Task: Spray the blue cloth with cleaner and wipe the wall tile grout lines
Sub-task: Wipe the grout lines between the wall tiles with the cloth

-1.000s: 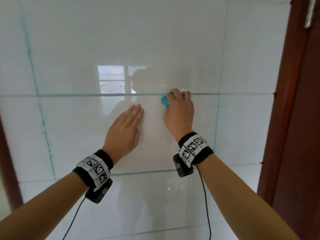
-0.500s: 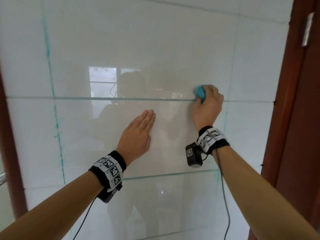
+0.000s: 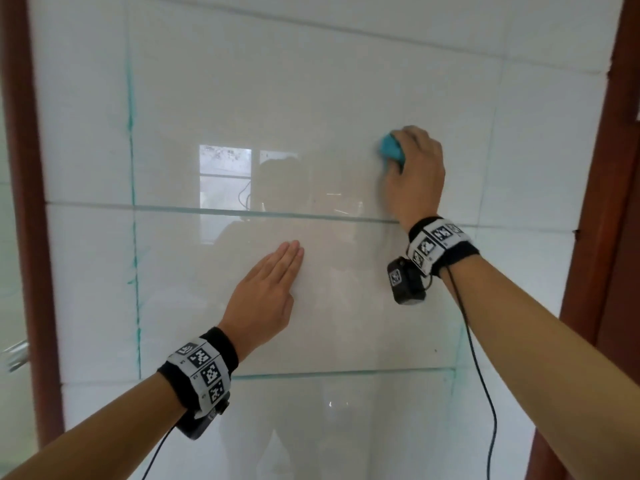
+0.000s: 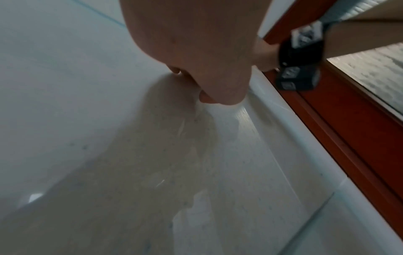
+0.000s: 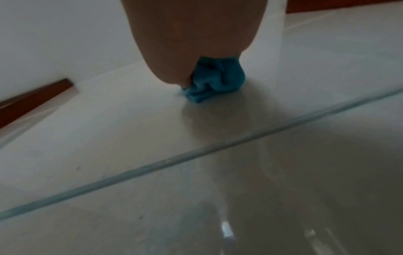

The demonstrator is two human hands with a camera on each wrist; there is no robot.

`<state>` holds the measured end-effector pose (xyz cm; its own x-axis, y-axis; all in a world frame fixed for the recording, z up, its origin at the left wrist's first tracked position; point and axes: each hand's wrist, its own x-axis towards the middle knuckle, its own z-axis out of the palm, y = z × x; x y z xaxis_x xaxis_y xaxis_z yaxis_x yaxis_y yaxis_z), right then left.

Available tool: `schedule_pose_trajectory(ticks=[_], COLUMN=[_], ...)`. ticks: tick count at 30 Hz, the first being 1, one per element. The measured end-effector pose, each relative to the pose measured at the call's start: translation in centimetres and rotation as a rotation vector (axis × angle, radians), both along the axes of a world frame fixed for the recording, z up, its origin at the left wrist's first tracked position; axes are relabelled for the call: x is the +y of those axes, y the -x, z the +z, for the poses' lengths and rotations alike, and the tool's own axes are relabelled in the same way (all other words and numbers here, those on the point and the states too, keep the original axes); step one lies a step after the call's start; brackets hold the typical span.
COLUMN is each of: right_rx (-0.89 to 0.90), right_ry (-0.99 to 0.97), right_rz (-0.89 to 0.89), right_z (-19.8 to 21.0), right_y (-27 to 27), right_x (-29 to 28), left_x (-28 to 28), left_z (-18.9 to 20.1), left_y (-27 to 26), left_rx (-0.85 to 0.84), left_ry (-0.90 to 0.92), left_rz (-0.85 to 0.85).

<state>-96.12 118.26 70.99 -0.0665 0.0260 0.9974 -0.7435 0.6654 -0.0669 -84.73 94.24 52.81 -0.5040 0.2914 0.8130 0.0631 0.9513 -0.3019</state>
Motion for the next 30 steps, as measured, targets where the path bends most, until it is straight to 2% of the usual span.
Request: schedule_pose_trajectory(ticks=[2, 4, 8, 10, 11, 13, 16, 18, 20, 25, 28, 30], right_rx=[0.009, 0.083, 0.326, 0.366, 0.371, 0.352, 0.136, 0.067, 0.122, 0.341, 0.465, 0.543], right_ry=[0.060, -0.024, -0.511, -0.705, -0.730, -0.585, -0.210, -0.086, -0.086, -0.514, -0.803, -0.817], right_rz=[-0.001, 0.000, 0.008, -0.005, -0.017, -0.010, 0.020, 0.026, 0.010, 0.022, -0.048, -0.117], right_z=[0.2, -1.8, -6.6, -6.3, -5.3, -2.1, 3.1, 4.0, 2.5, -4.6, -3.6, -0.8], right_y=[0.0, -0.3, -0.4, -0.1, -0.1, -0.2, -0.7, -1.1, -1.1, -1.0, -0.5, -0.3], right_x=[-2.0, -3.6, -4.1, -3.3, -2.9, -2.1, -1.5, -2.8, -4.8, -7.2, -5.8, -4.7], left_x=[-0.1, -0.2, -0.6, -0.7, -0.7, -0.6, -0.7, -0.8, -0.8, -0.8, -0.8, -0.6], left_z=[0.0, 0.0, 0.2, 0.3, 0.3, 0.3, 0.3, 0.4, 0.4, 0.5, 0.7, 0.6], left_y=[0.2, 0.2, 0.2, 0.1, 0.0, 0.0, -0.1, -0.1, -0.1, -0.3, -0.6, -0.8], left_rx=[-0.008, -0.019, -0.042, -0.067, -0.079, -0.097, -0.111, -0.116, -0.122, -0.131, -0.152, -0.171], left_ry=[0.018, 0.012, 0.028, 0.031, 0.033, 0.033, 0.036, 0.033, 0.020, 0.016, 0.017, 0.005], left_rz=[-0.002, -0.004, 0.000, 0.007, 0.013, 0.015, 0.004, -0.004, -0.011, -0.024, -0.019, -0.011])
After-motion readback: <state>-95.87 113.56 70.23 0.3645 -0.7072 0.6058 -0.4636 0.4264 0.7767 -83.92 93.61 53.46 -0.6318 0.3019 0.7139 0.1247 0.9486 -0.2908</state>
